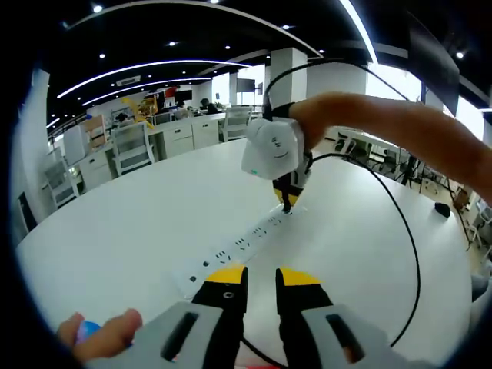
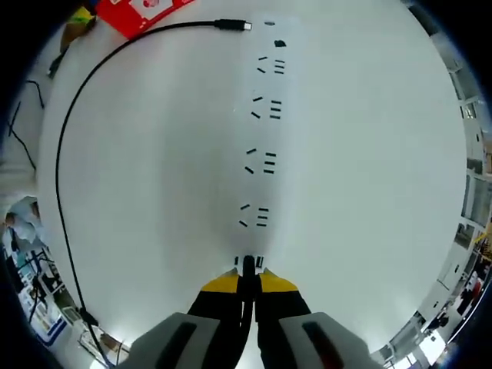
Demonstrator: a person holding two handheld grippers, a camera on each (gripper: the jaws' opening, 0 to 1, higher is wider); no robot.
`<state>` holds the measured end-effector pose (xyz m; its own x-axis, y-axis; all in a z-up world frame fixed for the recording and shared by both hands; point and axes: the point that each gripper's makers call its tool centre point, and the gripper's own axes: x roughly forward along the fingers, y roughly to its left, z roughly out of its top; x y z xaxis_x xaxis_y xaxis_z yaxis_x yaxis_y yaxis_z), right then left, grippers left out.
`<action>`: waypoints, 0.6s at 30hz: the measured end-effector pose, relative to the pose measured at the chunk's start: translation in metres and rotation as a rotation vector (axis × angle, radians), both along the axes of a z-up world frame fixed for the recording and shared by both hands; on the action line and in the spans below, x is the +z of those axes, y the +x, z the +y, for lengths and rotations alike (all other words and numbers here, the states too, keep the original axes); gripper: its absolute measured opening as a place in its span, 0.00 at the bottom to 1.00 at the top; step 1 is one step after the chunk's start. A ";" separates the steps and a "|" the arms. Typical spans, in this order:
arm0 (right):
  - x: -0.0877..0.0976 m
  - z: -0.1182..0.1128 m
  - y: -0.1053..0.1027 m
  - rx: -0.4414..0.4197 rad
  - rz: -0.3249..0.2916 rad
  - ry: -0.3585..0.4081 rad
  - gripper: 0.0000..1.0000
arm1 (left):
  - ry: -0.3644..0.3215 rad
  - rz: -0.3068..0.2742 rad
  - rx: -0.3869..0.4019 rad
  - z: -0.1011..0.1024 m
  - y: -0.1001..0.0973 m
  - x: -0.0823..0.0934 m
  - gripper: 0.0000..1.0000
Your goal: Find the data cable on the table. Grasp the USB connector end of the cable and insert it into the USB port on the table
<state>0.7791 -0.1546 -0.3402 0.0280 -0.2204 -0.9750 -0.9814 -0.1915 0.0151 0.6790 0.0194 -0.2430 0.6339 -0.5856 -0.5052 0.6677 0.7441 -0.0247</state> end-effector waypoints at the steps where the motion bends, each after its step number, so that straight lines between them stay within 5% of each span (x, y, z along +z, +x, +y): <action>1: 0.000 0.000 0.000 -0.007 0.000 0.007 0.08 | 0.000 0.000 0.000 0.000 0.000 0.000 0.16; 18: -0.003 0.004 -0.001 0.012 -0.019 0.007 0.07 | 0.003 0.002 0.001 0.001 -0.001 0.001 0.16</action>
<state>0.7782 -0.1503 -0.3430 0.0496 -0.2128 -0.9758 -0.9791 -0.2033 -0.0054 0.6780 0.0201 -0.2421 0.6334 -0.5836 -0.5081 0.6670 0.7447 -0.0238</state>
